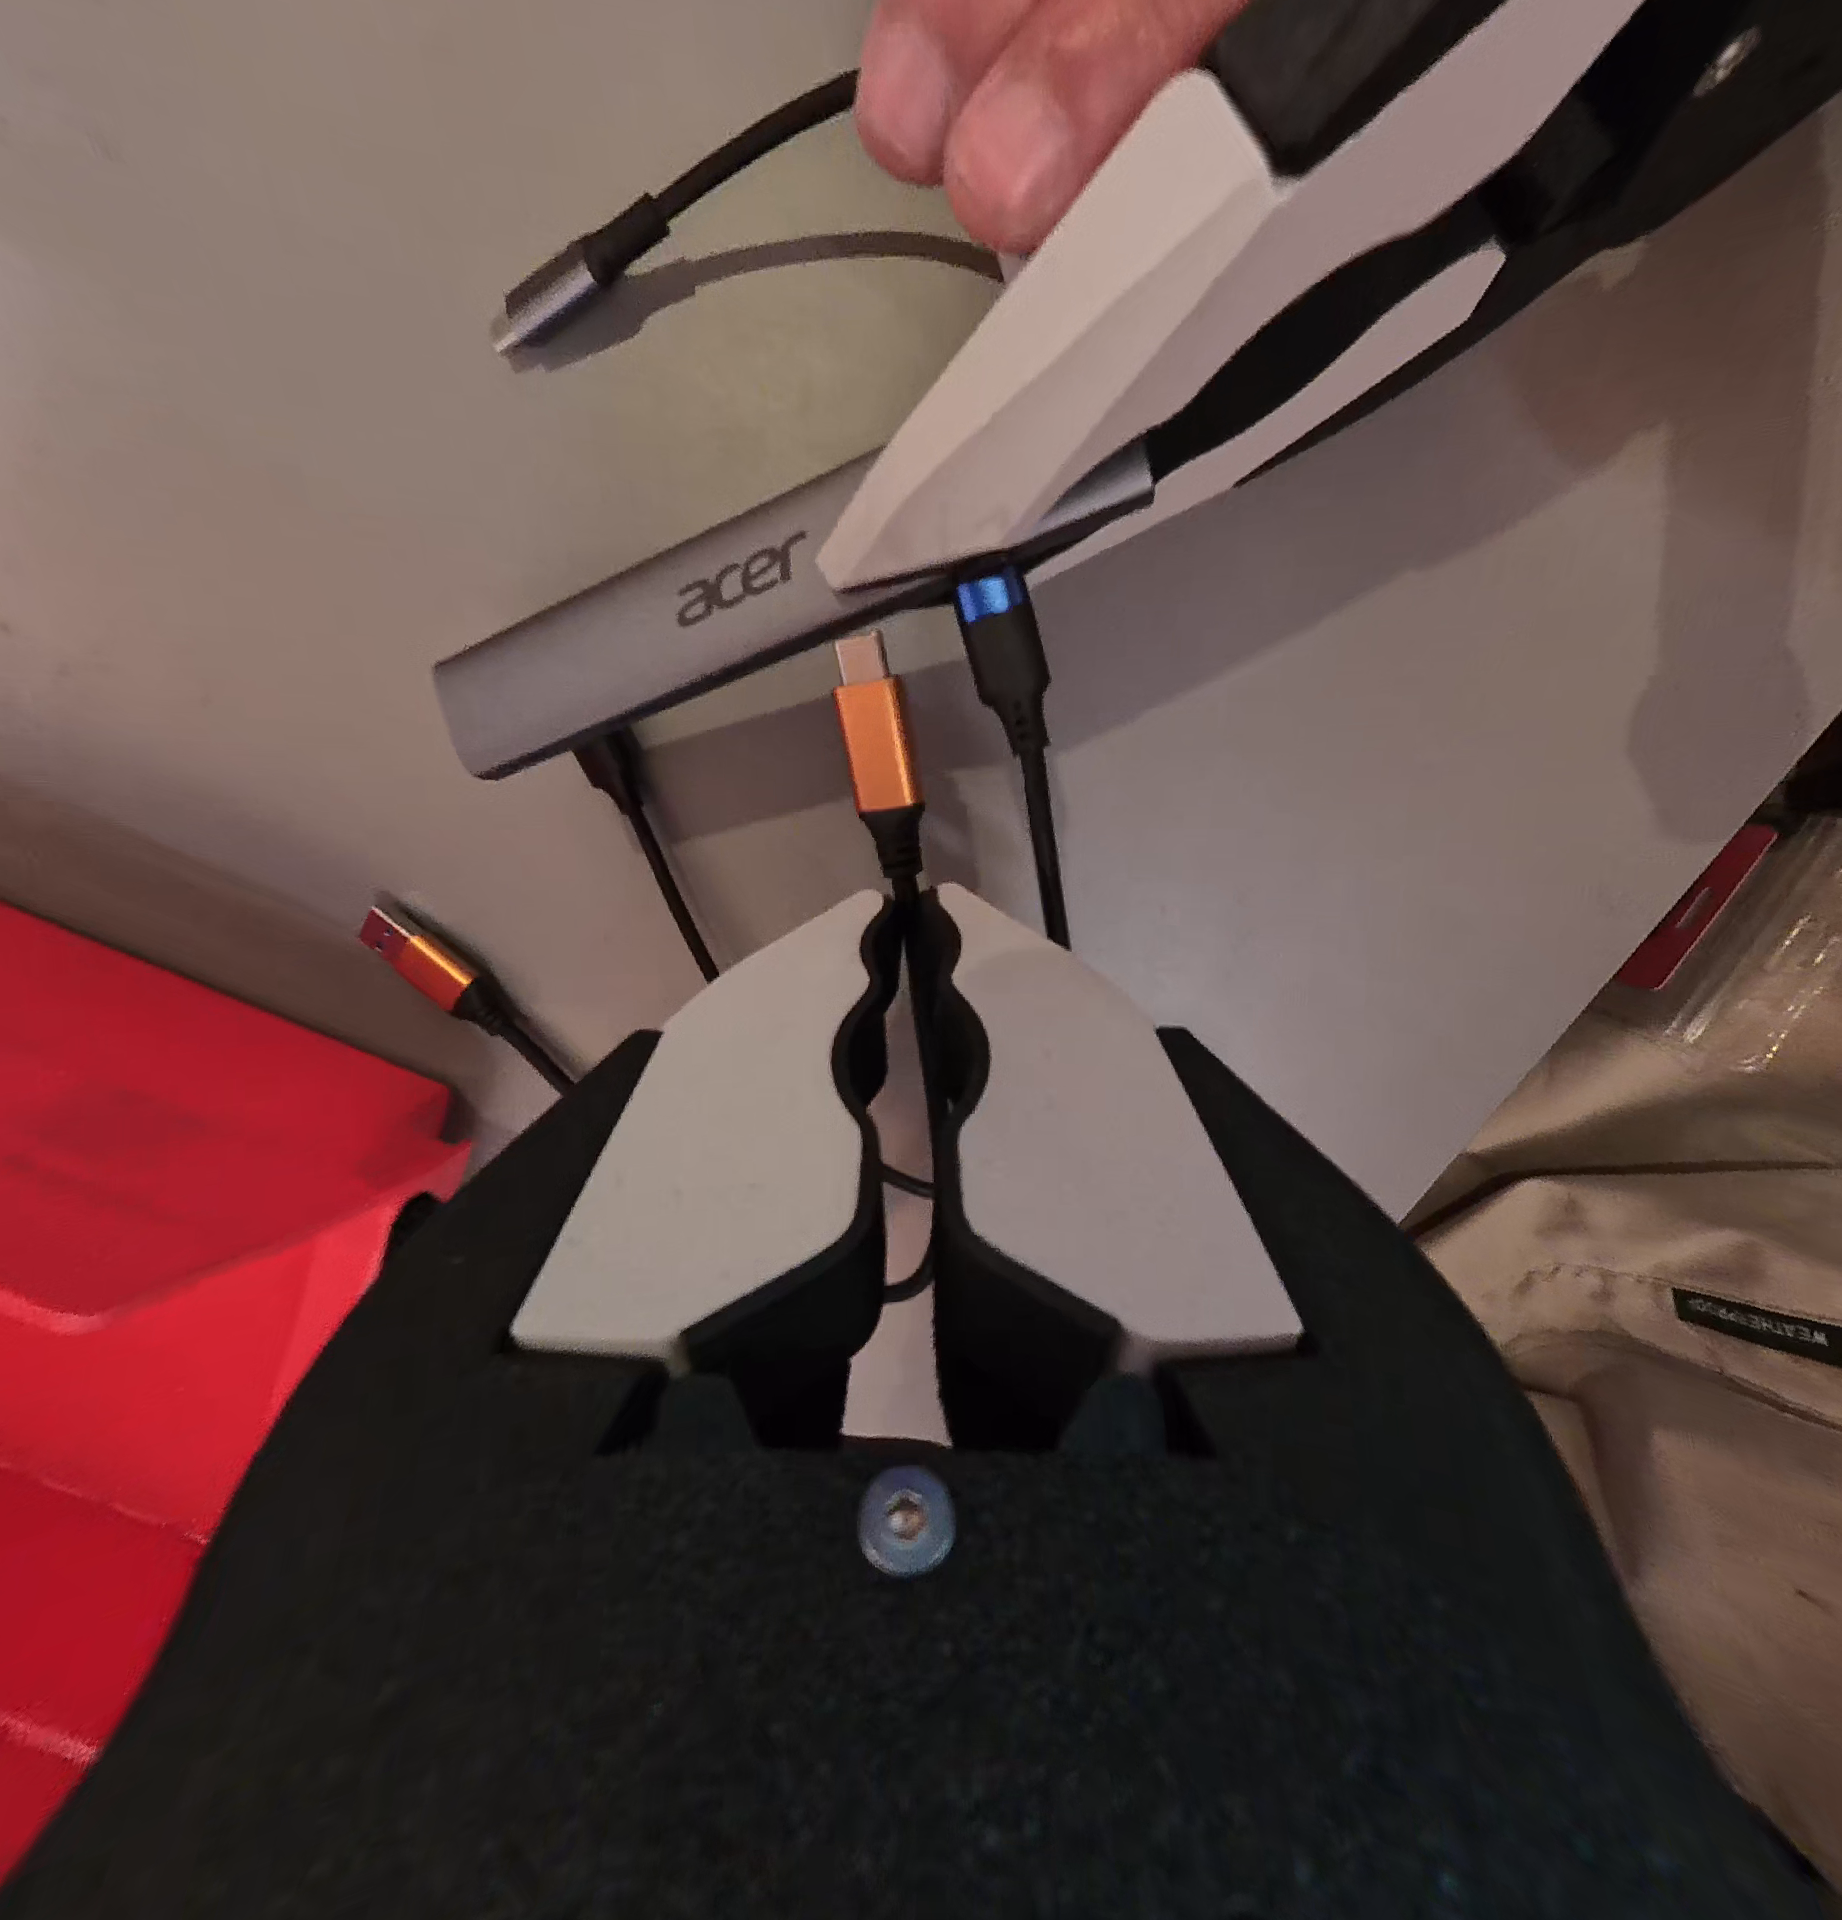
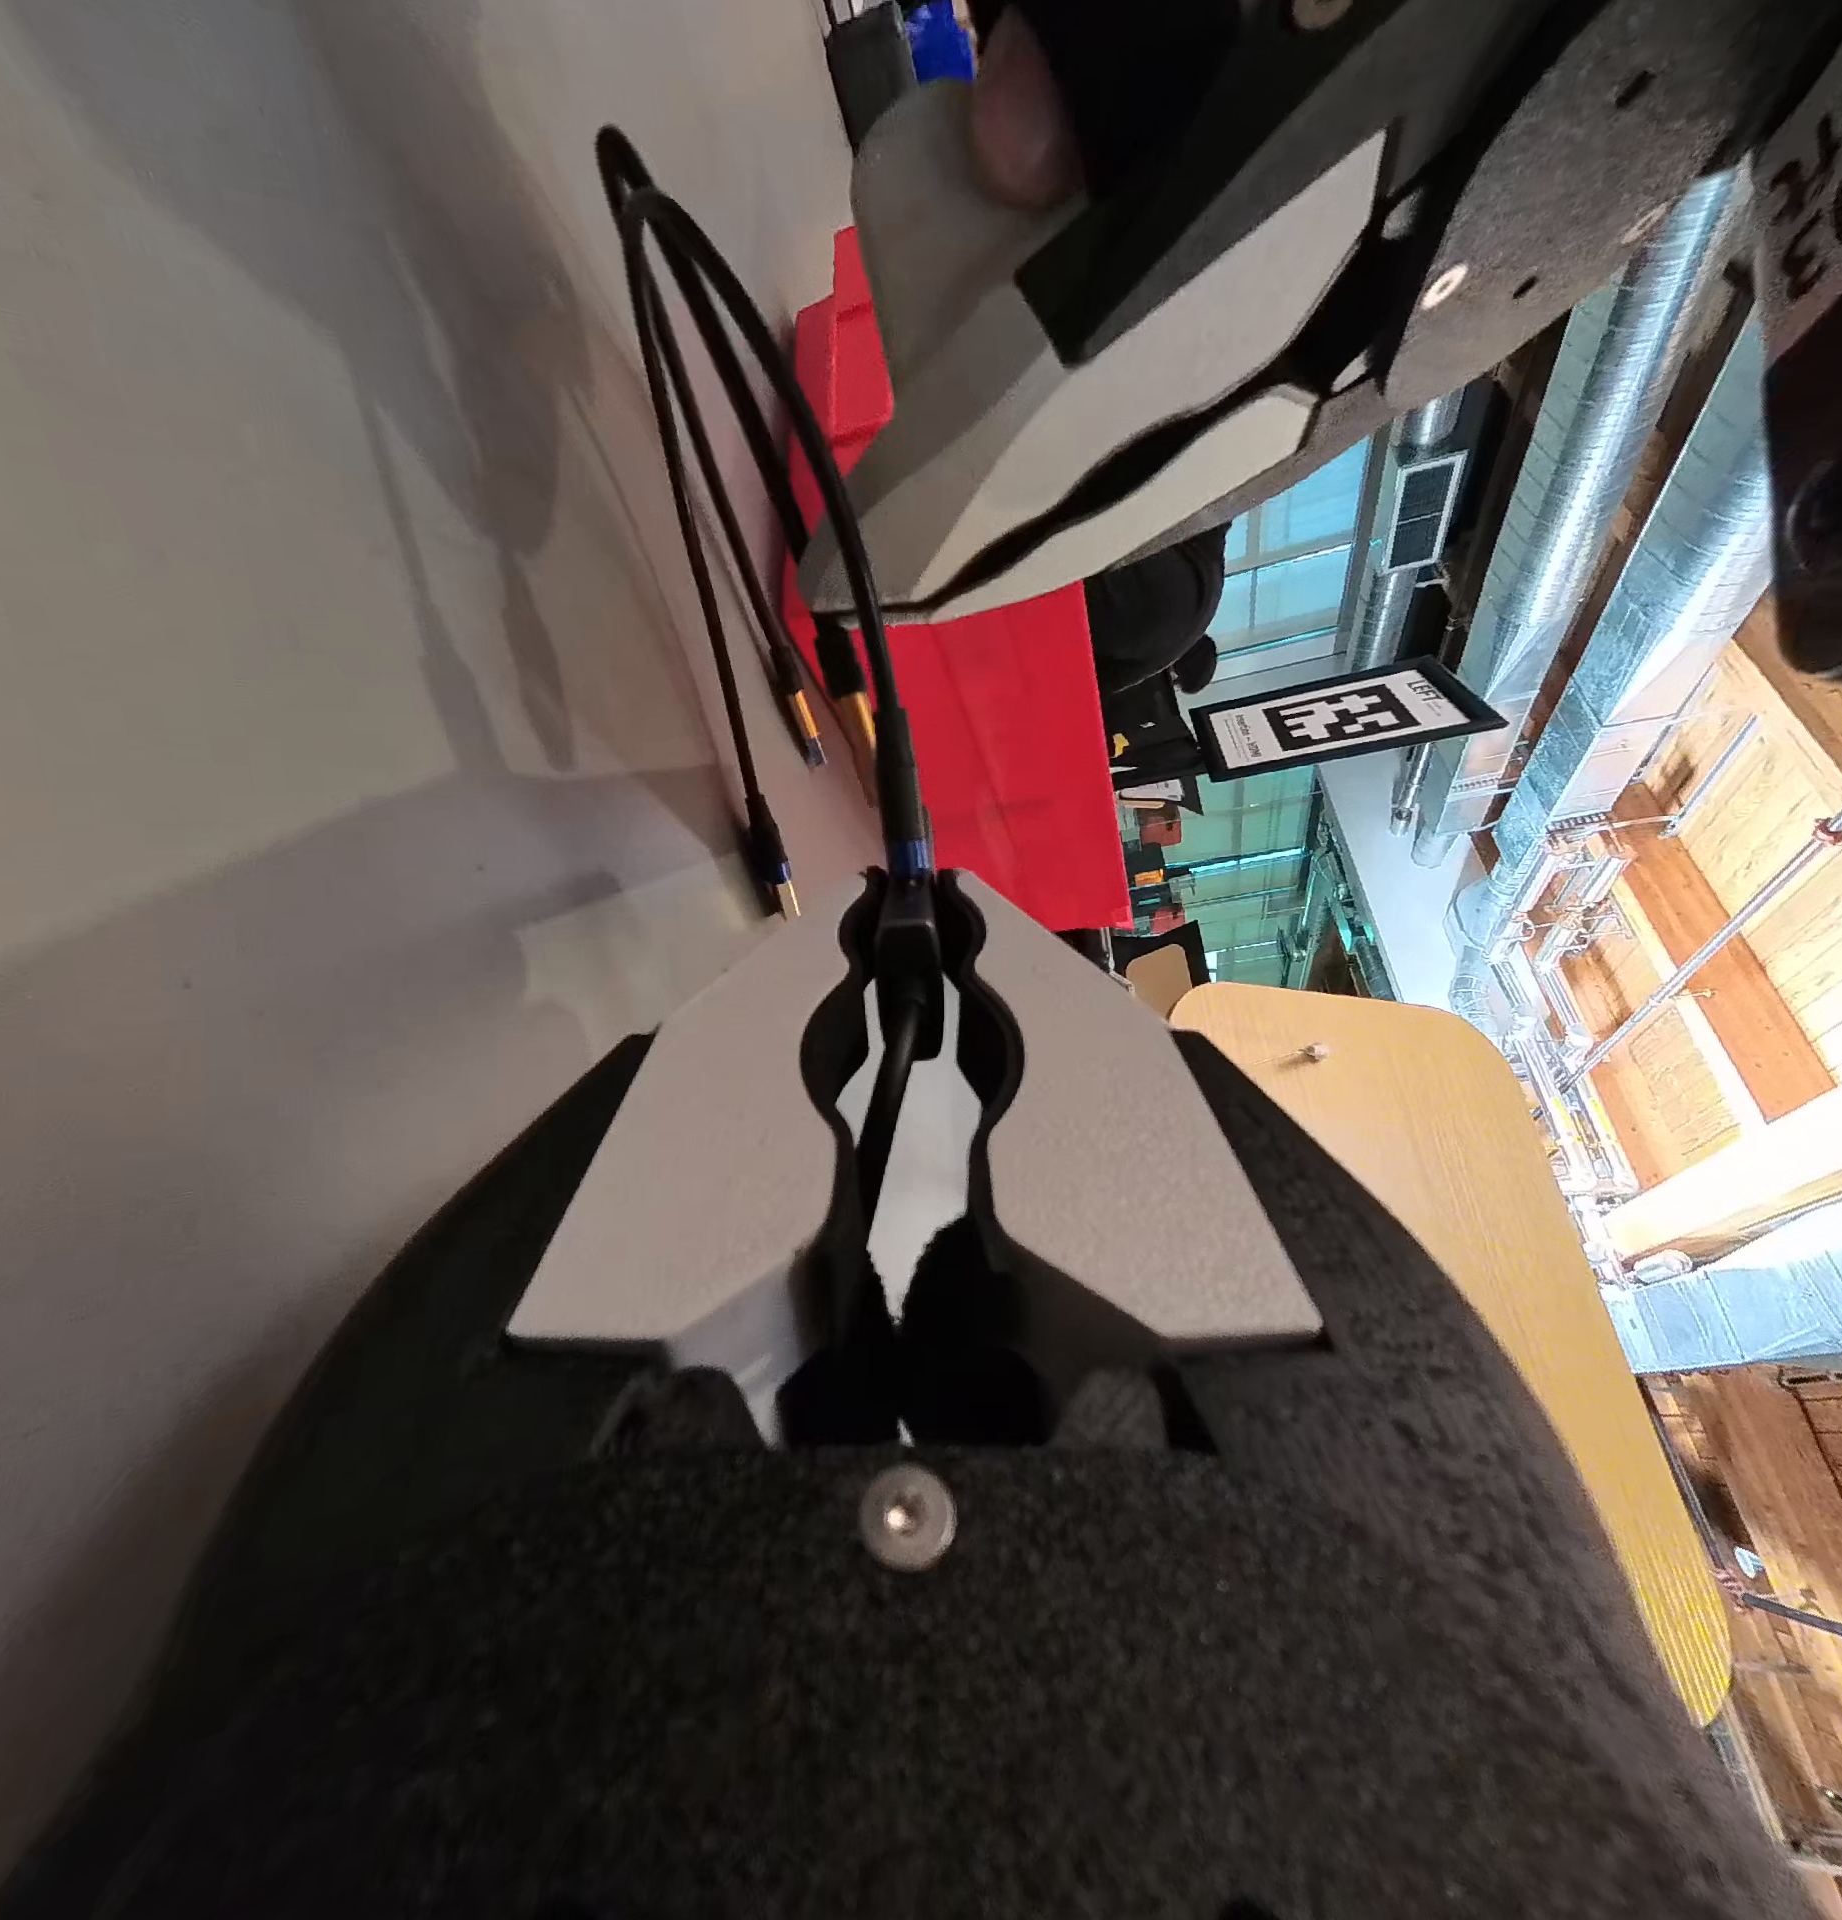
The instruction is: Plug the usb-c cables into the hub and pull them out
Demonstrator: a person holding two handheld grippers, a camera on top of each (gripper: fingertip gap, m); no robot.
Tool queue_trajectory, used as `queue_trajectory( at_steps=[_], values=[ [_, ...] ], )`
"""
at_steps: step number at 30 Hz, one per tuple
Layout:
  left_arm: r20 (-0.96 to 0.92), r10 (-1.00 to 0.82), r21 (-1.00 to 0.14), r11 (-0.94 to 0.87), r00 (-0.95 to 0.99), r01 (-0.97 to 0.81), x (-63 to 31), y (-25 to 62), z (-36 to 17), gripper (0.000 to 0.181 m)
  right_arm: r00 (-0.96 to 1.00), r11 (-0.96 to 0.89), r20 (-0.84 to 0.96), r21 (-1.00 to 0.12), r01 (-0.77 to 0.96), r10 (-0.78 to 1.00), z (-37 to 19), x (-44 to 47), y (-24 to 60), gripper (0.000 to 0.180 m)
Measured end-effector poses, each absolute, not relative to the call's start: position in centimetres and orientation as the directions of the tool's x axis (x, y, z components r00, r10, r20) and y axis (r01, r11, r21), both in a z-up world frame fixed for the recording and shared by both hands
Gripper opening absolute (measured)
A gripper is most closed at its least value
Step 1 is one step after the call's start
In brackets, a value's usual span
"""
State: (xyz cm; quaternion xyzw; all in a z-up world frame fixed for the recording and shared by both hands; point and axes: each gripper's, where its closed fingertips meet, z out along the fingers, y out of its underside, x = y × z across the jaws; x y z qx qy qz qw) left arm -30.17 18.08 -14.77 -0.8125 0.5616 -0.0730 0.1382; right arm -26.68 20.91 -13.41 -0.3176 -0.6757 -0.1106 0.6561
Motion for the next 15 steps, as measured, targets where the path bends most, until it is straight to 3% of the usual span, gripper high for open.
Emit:
queue_trajectory(
  at_steps=[15],
  values=[
    [-0.06, -0.933, -0.266, -0.327, 0.354, -0.907, -30.15, 18.67, -15.13, 0.002, 0.022, 0.768, 0.963, -0.227, 0.599, 0.267, -14.13, -26.8, 21.01, 0.009]
  ],
)
